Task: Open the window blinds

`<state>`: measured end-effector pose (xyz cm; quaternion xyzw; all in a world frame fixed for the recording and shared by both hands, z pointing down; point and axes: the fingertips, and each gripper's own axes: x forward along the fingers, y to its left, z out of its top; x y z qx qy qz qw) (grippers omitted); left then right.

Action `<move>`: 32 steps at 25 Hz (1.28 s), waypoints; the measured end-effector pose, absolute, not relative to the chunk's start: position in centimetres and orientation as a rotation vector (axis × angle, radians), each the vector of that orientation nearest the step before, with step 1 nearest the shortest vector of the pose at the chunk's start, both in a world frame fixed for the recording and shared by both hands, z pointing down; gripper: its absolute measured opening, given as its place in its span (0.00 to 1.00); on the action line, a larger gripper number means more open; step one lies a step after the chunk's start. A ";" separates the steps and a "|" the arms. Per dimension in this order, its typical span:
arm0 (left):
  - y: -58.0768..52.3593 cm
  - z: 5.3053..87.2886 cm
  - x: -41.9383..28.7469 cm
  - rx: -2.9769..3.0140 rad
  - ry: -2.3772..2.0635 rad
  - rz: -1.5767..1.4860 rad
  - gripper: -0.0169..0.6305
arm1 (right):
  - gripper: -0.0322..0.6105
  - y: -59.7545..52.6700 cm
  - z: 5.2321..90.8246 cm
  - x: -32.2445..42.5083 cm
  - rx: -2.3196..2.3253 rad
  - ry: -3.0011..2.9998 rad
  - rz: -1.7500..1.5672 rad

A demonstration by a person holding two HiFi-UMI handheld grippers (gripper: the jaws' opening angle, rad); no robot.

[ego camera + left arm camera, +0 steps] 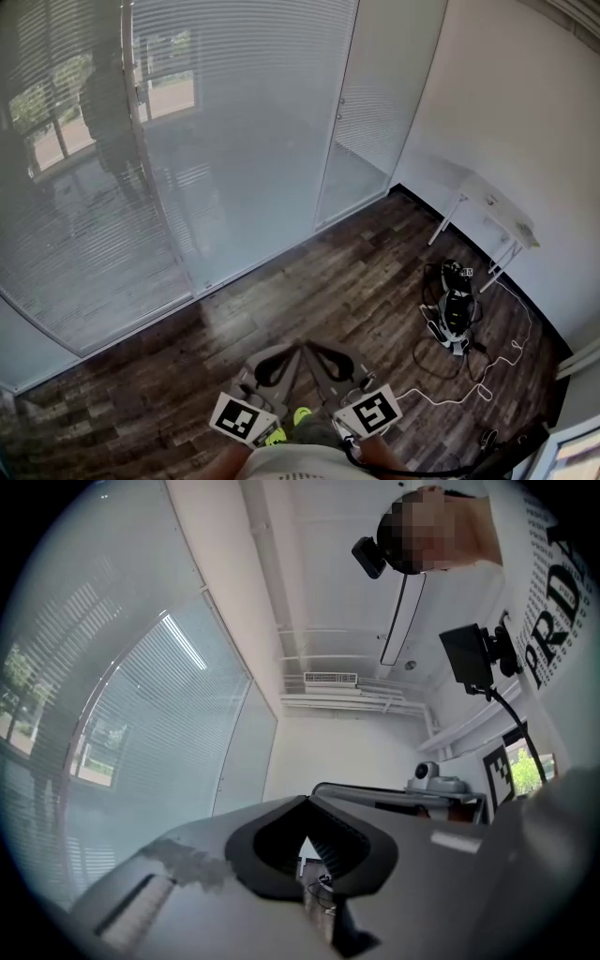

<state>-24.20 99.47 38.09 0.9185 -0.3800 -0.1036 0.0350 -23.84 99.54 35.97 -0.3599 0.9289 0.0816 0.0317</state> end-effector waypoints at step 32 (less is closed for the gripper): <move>72.8 40.2 -11.2 2.825 -1.213 -0.246 0.01 | 0.06 73.0 37.8 -10.9 -1.021 2.911 0.258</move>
